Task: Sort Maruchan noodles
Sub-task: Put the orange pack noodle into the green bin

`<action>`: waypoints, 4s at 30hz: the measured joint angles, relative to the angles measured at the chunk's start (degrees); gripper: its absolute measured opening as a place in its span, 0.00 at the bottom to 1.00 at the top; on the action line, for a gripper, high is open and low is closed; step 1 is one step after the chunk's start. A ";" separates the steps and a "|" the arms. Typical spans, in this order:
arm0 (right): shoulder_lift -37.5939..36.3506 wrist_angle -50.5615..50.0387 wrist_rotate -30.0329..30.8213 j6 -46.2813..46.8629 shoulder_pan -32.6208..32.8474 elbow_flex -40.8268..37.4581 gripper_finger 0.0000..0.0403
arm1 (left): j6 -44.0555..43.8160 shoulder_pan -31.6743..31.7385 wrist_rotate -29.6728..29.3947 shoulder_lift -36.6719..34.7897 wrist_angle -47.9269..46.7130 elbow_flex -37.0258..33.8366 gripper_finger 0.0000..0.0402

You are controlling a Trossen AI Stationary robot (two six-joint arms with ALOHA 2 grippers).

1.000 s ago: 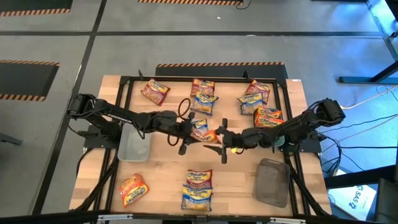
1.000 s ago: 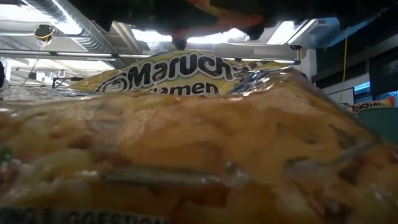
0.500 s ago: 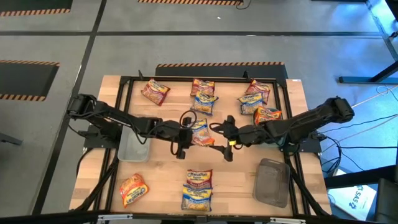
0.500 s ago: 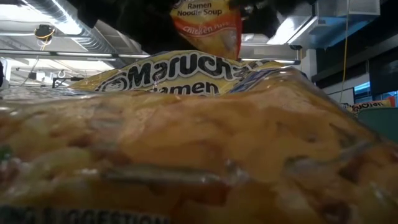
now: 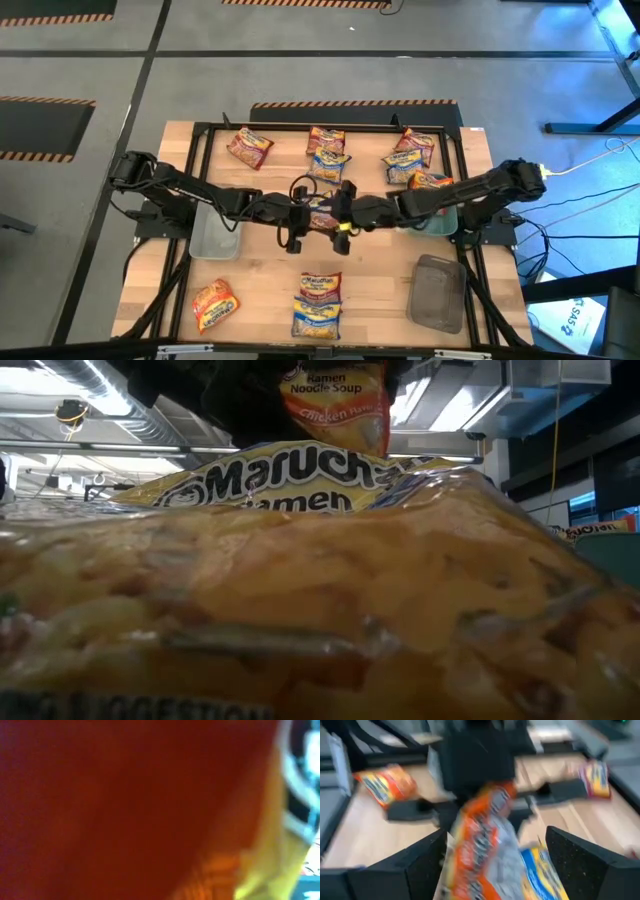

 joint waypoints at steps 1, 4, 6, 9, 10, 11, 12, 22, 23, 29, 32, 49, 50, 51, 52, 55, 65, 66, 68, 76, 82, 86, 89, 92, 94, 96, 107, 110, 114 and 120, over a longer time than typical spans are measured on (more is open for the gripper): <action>0.87 -2.31 -0.01 0.67 -0.32 1.27 0.78 | -0.05 0.00 0.01 0.00 -0.01 0.00 0.22; 3.57 -8.60 -1.26 1.52 -1.16 4.58 0.75 | -0.05 -0.02 0.02 0.00 -0.10 0.00 0.22; 4.81 -12.12 -2.10 1.71 -1.44 6.77 0.72 | -0.07 -0.02 0.02 0.00 -0.42 0.00 0.22; 5.87 -15.88 -2.50 2.03 -1.85 8.51 0.66 | -0.08 0.04 0.00 0.00 -0.43 0.00 0.22; 6.21 -16.17 -2.70 1.99 -1.77 8.57 0.64 | -0.08 0.04 0.00 0.00 -0.43 0.00 0.22; 6.35 -16.83 -3.04 1.95 -1.79 8.47 0.61 | -0.03 0.04 0.02 0.00 -0.43 0.00 0.22; 6.35 -17.00 -3.08 1.93 -1.79 8.32 0.58 | 0.13 0.04 0.00 0.00 -0.43 0.00 0.22; 6.18 -16.77 -3.78 -3.26 -1.70 8.22 0.13 | 1.24 -0.33 -0.12 0.00 0.09 0.00 0.28; 6.18 -16.81 -4.15 -4.15 -1.70 8.22 0.09 | 1.22 -0.33 -0.08 0.00 0.04 0.00 0.31; 5.31 -17.63 -5.12 -4.67 -1.52 8.11 0.06 | -1.56 -0.31 3.14 -1.26 -0.78 0.00 0.42; 4.28 -18.97 -4.36 -4.67 -0.84 8.11 0.09 | -1.53 -0.35 4.26 -3.45 -3.05 0.07 0.43; -7.42 -45.08 2.72 5.70 2.45 8.11 0.08 | -2.00 -1.97 4.42 -8.53 -17.49 0.01 0.43; -8.29 -47.32 3.19 6.72 2.45 8.10 0.07 | -1.97 -2.20 4.42 -8.29 -17.74 -0.02 0.43; -9.35 -49.05 3.87 7.93 2.45 7.74 0.06 | -1.96 -2.52 4.44 -8.12 -17.34 -0.02 0.43; -10.53 -50.82 4.38 9.25 2.45 7.06 0.06 | -1.95 -2.80 4.42 -8.08 -17.12 -0.02 0.43; -14.36 -55.22 5.07 12.89 2.41 3.69 0.04 | -1.61 -3.36 4.41 -7.91 -17.17 -0.02 0.43; -30.65 -59.28 3.84 20.95 2.41 -11.92 0.08 | -0.15 -3.98 4.39 -7.91 -16.86 -0.02 0.43; -31.98 -59.62 2.86 21.39 2.41 -13.06 0.07 | -0.05 -3.98 4.39 -7.91 -16.85 -0.02 0.43; -34.21 -60.93 1.88 22.55 2.41 -15.34 0.06 | 0.03 -3.98 4.39 -7.91 -16.29 -0.02 0.43; -37.10 -65.98 1.76 25.43 2.39 -22.66 0.07 | 0.10 -3.98 4.38 -7.91 -14.02 -0.01 0.43; -35.78 -65.68 1.00 25.34 2.39 -25.78 0.07 | 0.12 -3.98 4.37 -7.91 -13.89 0.00 0.43; -35.61 -63.29 0.95 25.32 2.39 -27.45 0.07 | 0.50 -3.98 4.37 -7.91 -13.87 -0.01 0.43; -35.60 -60.63 1.01 25.14 2.39 -28.53 0.07 | 0.64 -3.98 4.37 -7.91 -13.77 0.00 0.43; -35.59 -58.99 1.04 25.13 2.39 -30.11 0.07 | 0.64 -3.98 4.37 -7.91 -13.76 0.00 0.43; -35.61 -58.26 1.12 25.14 2.39 -31.68 0.07 | 0.63 -3.98 4.37 -7.91 -13.75 0.00 0.43; -35.59 -58.37 1.34 25.46 2.39 -33.11 0.07 | 0.62 -3.98 4.37 -7.91 -13.74 0.00 0.43; -34.96 -58.01 1.50 32.79 2.39 -33.79 0.13 | 0.60 -3.98 4.37 -7.91 -13.74 0.00 0.43; -33.96 -57.53 2.88 33.93 2.39 -33.79 0.22 | 0.13 -3.98 4.43 -7.91 -13.76 0.00 0.43; -32.83 -56.40 3.97 34.17 2.39 -33.79 0.35 | 0.08 -4.00 5.92 -7.91 -13.76 0.00 0.43; -31.12 -56.23 2.40 33.78 2.39 -33.17 0.45 | 0.10 -4.13 5.97 -7.91 -13.76 0.00 0.43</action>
